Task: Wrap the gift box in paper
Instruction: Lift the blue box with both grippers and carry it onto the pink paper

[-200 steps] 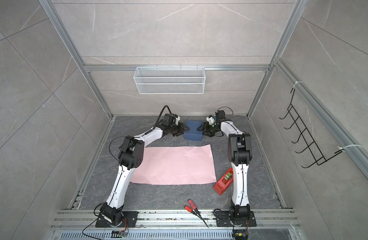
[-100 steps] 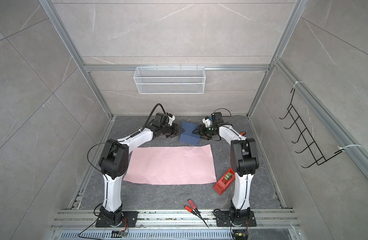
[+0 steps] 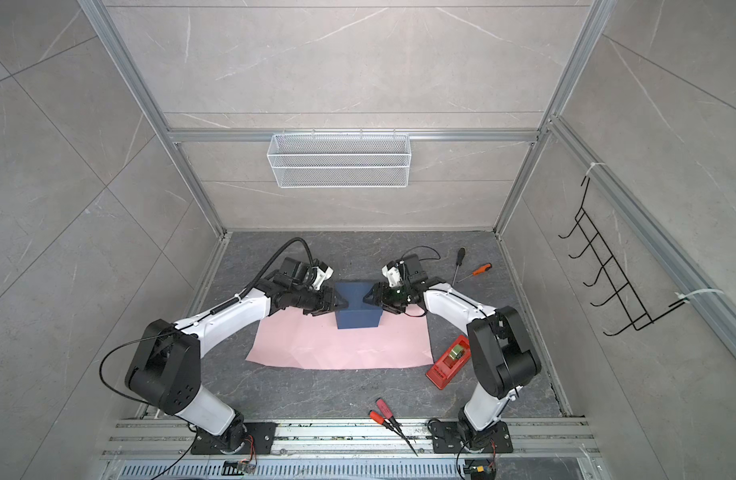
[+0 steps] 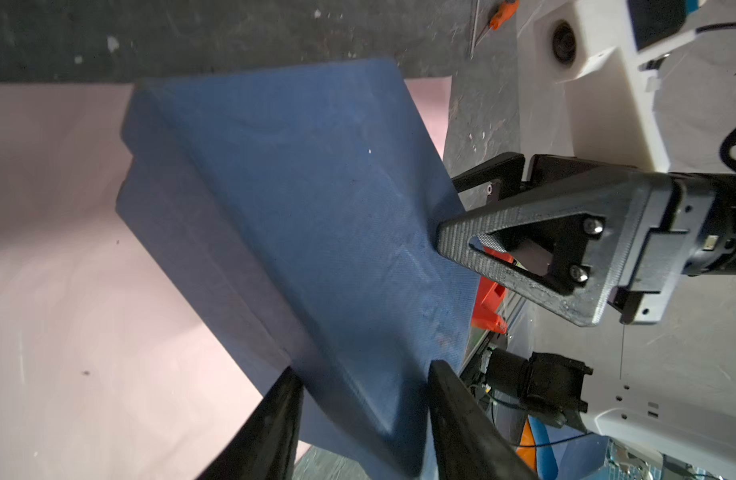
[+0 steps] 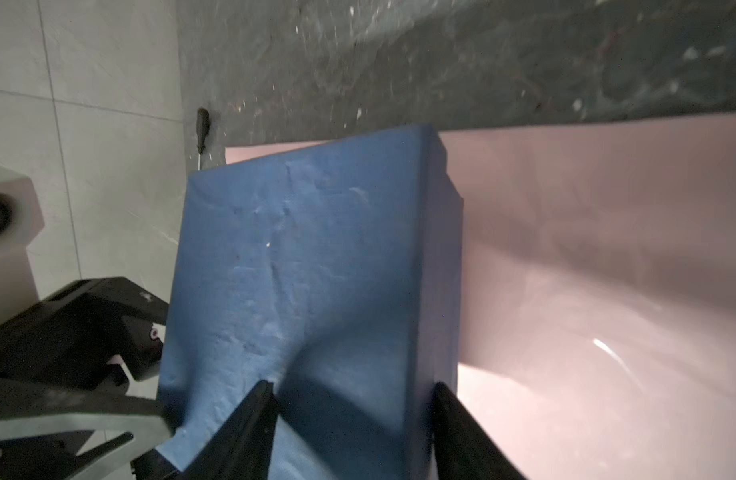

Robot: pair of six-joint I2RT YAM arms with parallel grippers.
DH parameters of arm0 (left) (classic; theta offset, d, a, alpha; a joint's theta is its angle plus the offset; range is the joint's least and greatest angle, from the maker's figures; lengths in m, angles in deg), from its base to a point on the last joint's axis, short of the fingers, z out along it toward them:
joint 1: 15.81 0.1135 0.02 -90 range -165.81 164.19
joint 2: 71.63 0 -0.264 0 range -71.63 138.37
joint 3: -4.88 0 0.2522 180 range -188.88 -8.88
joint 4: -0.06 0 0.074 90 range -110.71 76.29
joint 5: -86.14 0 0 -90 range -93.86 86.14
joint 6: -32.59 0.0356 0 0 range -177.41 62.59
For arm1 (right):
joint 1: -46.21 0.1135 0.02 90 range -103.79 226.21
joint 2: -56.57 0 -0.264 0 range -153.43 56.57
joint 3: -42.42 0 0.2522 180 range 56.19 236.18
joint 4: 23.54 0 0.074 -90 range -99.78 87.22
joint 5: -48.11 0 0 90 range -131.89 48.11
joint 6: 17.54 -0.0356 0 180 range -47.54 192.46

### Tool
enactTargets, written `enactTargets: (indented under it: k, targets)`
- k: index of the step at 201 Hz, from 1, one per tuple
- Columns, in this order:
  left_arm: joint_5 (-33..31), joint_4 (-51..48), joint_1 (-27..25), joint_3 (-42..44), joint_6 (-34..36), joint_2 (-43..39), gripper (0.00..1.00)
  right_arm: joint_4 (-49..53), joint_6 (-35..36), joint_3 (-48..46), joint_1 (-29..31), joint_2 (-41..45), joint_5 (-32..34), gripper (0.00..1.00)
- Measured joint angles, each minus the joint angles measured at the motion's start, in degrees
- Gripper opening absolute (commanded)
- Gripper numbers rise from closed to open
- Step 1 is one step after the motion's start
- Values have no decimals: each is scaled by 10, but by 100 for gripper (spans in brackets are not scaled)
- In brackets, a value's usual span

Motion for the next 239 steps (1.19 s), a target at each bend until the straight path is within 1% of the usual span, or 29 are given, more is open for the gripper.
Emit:
enactTargets:
  k: [40,60,68,87,103,130,177,214,239]
  targets:
    - [7,22,9,85,21,-1,59,-42,-18,-69,37,22,17,60]
    - [8,26,19,104,21,-1,61,-58,-26,-93,50,22,26,60]
    - [8,30,27,106,21,-1,65,-63,-28,-99,54,22,31,61]
    - [6,40,39,106,22,-1,78,-67,-30,-104,57,22,39,62]
    - [4,41,46,106,22,-3,83,-69,-29,-104,57,22,45,63]
    - [5,41,64,106,22,-19,84,-66,-30,-103,57,22,49,64]
    - [7,47,129,126,17,-57,84,-60,-57,-102,73,26,53,64]
    - [37,61,128,142,6,-59,83,-54,-72,-95,103,31,53,64]
    - [49,74,121,142,1,-56,83,-50,-75,-88,109,31,57,67]
